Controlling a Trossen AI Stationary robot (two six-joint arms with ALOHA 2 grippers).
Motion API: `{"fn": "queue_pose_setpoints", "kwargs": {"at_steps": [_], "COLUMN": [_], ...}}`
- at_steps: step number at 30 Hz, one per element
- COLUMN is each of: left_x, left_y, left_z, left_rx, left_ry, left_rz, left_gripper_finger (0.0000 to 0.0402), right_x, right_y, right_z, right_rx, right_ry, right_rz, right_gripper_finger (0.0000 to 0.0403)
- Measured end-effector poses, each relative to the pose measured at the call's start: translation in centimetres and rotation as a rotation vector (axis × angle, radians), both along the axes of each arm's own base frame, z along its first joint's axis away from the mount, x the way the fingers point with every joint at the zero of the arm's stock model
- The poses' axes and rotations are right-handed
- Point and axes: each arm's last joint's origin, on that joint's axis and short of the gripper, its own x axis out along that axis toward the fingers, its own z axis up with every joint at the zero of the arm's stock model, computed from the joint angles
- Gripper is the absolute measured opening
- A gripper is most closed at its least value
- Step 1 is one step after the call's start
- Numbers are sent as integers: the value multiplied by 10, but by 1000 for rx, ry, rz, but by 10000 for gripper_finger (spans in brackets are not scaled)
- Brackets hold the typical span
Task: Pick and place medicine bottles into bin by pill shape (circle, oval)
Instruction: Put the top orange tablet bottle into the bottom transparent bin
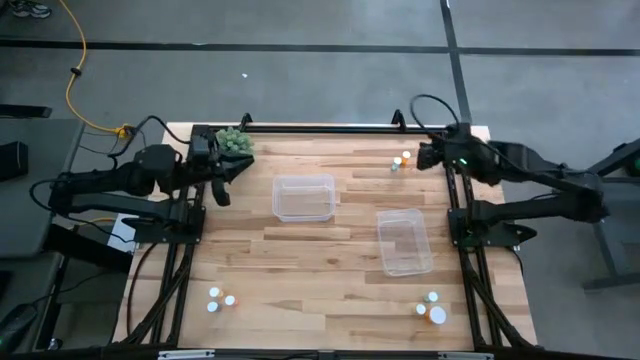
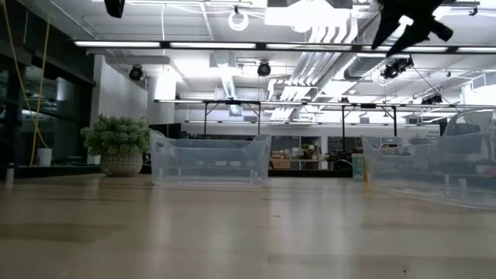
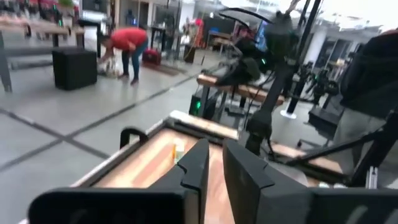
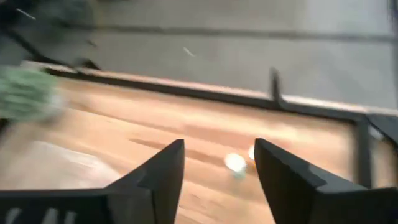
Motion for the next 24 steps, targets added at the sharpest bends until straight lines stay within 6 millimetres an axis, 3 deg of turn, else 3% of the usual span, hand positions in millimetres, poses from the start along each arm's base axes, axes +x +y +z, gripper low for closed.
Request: {"fn": "queue_pose_setpoints", "kwargs": {"at_steps": [5,14,18,24], "left_x": [4,6,5,5], "left_y": [1,1,1,1], "left_z": [-5,-6,-5,-5], "left_rx": [-66,-100,-111,-111], "left_ry": [17,6,-1,-1], "left_rz": [13,20,24,24], "left_gripper_finger": [66,89,90,90], "right_x": [18,31,39,50], "right_y": [-43,-123,-143,-156], "right_z": [-18,-74,-93,-118], "right_rx": [164,435,491,561], "right_ry": [114,227,220,254], "right_rz": [-78,-302,-317,-343], "right_gripper_finger": [217,222,222,222]}}
